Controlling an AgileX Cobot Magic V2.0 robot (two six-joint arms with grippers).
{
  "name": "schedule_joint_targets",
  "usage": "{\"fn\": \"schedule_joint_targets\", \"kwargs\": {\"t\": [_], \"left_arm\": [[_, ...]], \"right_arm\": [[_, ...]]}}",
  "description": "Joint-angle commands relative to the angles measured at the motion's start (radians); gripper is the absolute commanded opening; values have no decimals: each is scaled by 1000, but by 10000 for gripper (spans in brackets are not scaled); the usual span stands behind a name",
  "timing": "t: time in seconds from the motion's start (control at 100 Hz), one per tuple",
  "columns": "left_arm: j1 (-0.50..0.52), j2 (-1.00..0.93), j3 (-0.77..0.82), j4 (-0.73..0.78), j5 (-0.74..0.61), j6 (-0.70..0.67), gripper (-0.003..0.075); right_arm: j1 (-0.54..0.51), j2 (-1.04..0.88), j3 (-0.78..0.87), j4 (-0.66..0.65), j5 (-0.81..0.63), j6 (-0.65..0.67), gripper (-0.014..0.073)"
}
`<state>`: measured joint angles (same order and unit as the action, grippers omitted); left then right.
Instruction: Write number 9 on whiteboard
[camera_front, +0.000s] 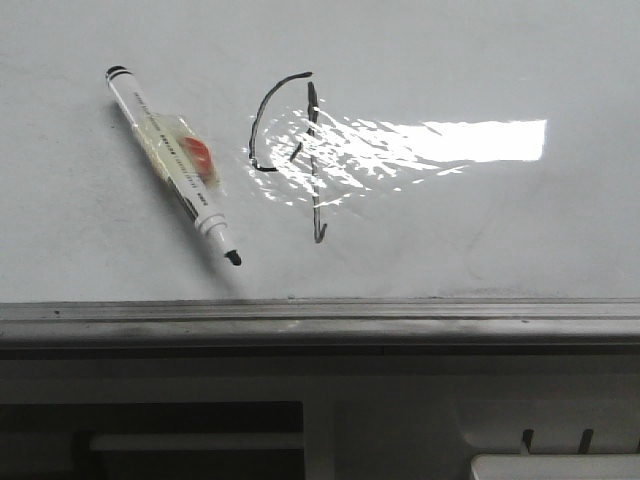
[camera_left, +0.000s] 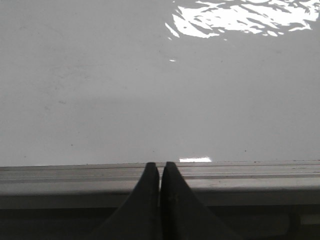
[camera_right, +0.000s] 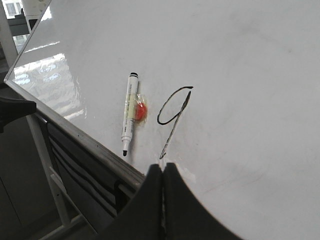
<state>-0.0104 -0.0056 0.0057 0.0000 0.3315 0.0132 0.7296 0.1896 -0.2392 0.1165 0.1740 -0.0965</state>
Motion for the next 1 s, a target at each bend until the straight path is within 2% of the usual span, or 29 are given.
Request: {"fn": "schedule_joint_targets", "kwargs": {"t": [0.0,0.13,0.22,0.34,0.44,0.62,0.81,0.89,0.99], "left_arm": [[0,-27,40,-9,-52,-13,-20],[0,-27,40,-9,-52,-13,-20],[0,-27,40,-9,-52,-13,-20],[0,-27,40,-9,-52,-13,-20],[0,-27,40,-9,-52,-13,-20],[0,-27,40,-9,-52,-13,-20],[0,-27,40,-9,-52,-13,-20],[0,-27,40,-9,-52,-13,-20],[0,-27,40,-9,-52,-13,-20]], "right_arm": [[0,12,-27,-8,-75,-11,-69],[-2,10,-1,-8,-93,-11,-69],[-11,10,61,-8,-167,-11,-69],[-51,10,182,-8,-435,-11,-69],[-97,10,282,-1,-715,-11,-69],[-224,10,276,2,-712,-11,-69],[-424,10,276,-6,-576,-11,-69],[-514,10,276,-77,-483,15,-69],[-615,1,276,-180,-367,146,-69]]}}
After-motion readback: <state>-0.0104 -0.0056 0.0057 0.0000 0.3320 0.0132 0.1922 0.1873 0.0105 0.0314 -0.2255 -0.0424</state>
